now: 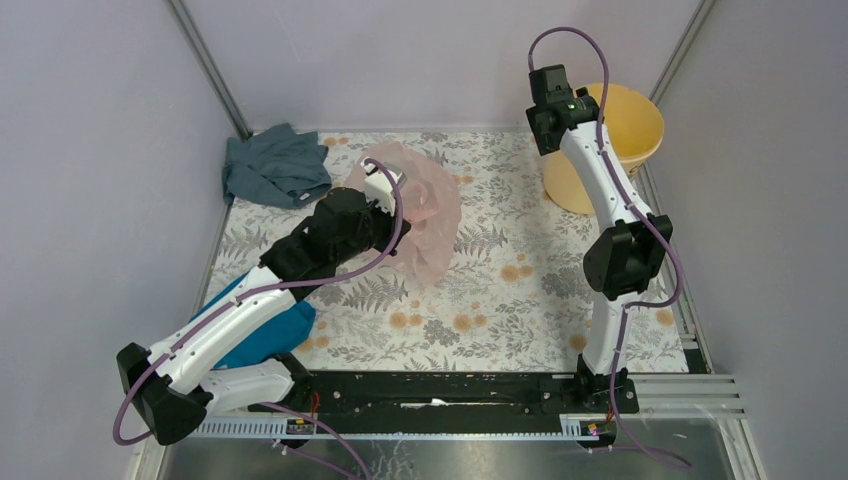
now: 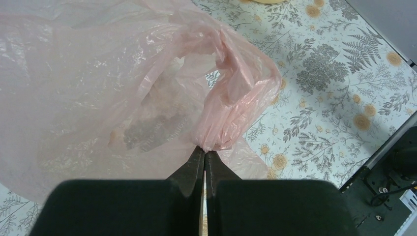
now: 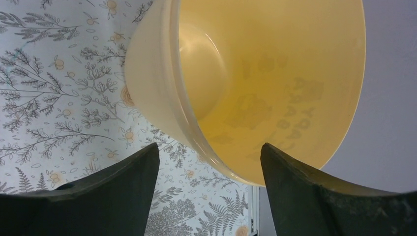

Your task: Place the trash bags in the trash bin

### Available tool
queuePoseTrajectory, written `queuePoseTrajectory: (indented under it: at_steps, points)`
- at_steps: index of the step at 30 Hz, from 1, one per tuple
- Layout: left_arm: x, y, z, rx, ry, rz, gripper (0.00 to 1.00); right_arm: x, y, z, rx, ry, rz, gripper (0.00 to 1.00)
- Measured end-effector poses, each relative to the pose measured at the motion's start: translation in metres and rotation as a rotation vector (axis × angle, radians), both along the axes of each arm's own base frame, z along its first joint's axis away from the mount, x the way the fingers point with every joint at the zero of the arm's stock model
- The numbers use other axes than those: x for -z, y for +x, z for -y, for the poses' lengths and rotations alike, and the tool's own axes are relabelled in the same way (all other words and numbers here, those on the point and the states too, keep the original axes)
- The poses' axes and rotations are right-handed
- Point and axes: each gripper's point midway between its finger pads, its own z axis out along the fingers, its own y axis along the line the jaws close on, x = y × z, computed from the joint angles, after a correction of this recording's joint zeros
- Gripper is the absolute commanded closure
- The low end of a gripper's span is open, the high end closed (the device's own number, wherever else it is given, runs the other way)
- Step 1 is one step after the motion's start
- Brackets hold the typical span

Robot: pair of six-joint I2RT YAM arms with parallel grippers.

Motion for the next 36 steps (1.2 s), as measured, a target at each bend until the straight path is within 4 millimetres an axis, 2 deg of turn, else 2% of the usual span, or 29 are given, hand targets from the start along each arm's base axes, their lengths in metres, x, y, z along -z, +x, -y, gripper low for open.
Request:
queuePoseTrajectory:
  at_steps: [3, 14, 18, 24, 28, 32, 36]
  points:
    - [0.000, -0.003, 0.003, 0.019, -0.007, -0.006, 1.00, 0.005, -0.001, 0.001, -0.004, -0.010, -0.017, 0.34]
    - [0.000, -0.008, 0.008, 0.059, -0.020, -0.018, 1.00, 0.026, 0.003, 0.007, 0.003, -0.047, -0.030, 0.48]
    - [0.000, -0.009, 0.009, 0.066, -0.022, -0.020, 1.00, 0.029, 0.006, 0.013, 0.008, -0.069, -0.004, 0.65]
    - [-0.001, -0.010, 0.009, 0.069, -0.023, -0.021, 1.00, 0.029, 0.007, 0.018, 0.032, -0.058, 0.023, 0.76]
    - [0.000, -0.010, 0.010, 0.072, -0.024, -0.022, 1.00, 0.039, -0.004, 0.016, 0.045, -0.010, -0.015, 0.87]
    - [-0.001, -0.011, 0.010, 0.075, -0.028, -0.025, 1.00, 0.049, -0.027, 0.002, 0.027, 0.096, -0.067, 1.00]
    - [-0.001, -0.011, 0.010, 0.074, -0.029, -0.027, 1.00, 0.046, -0.055, -0.016, 0.005, 0.182, -0.094, 1.00]
